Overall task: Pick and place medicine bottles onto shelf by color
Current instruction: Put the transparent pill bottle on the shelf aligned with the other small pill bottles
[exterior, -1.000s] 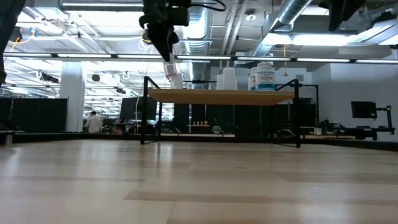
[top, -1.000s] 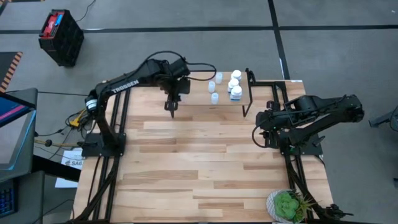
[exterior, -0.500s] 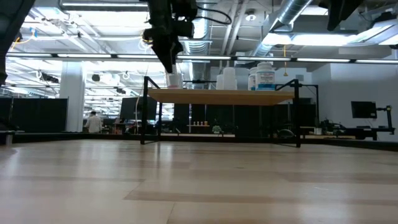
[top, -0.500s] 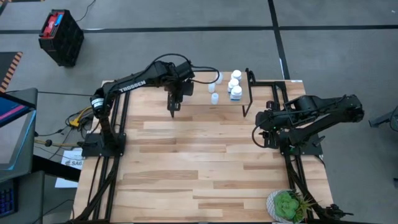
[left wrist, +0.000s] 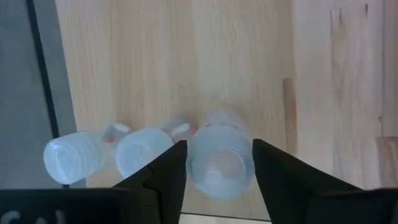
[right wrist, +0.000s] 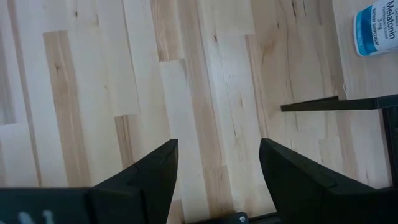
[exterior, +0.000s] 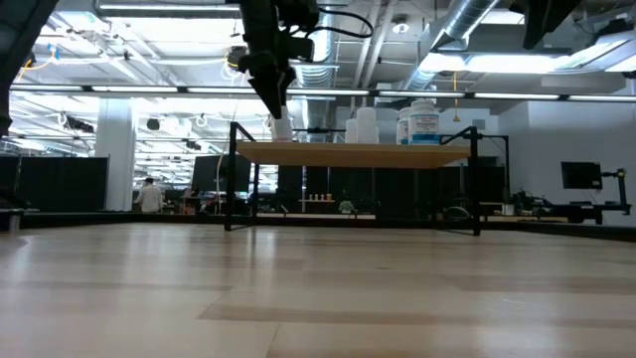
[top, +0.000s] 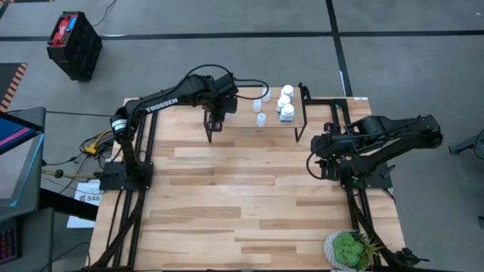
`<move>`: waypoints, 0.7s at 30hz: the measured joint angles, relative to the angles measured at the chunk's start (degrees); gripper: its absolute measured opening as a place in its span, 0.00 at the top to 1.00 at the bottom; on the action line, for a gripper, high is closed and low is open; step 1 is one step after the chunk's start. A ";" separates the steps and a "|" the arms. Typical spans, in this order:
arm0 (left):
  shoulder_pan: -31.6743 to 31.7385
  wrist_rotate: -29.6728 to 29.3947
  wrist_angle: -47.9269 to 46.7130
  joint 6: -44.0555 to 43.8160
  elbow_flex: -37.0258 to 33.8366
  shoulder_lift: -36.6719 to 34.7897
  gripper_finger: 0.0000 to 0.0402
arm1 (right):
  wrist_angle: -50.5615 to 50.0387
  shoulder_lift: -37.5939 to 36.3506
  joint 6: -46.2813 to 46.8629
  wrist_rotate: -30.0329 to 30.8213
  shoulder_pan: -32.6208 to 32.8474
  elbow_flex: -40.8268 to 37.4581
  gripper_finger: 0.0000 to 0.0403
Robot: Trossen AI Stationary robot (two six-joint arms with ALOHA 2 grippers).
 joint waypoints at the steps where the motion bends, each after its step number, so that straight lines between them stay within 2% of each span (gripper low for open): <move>1: 0.00 0.00 0.00 0.01 0.00 0.00 0.58 | -0.04 0.00 0.00 0.00 0.02 0.01 0.38; 10: 0.00 -0.13 0.75 -0.04 0.00 0.00 0.51 | -0.10 0.00 -0.02 0.00 0.00 0.01 0.38; 21: -0.47 -2.59 1.74 0.53 0.00 0.00 0.49 | -0.10 0.00 -0.07 0.00 0.00 0.01 0.38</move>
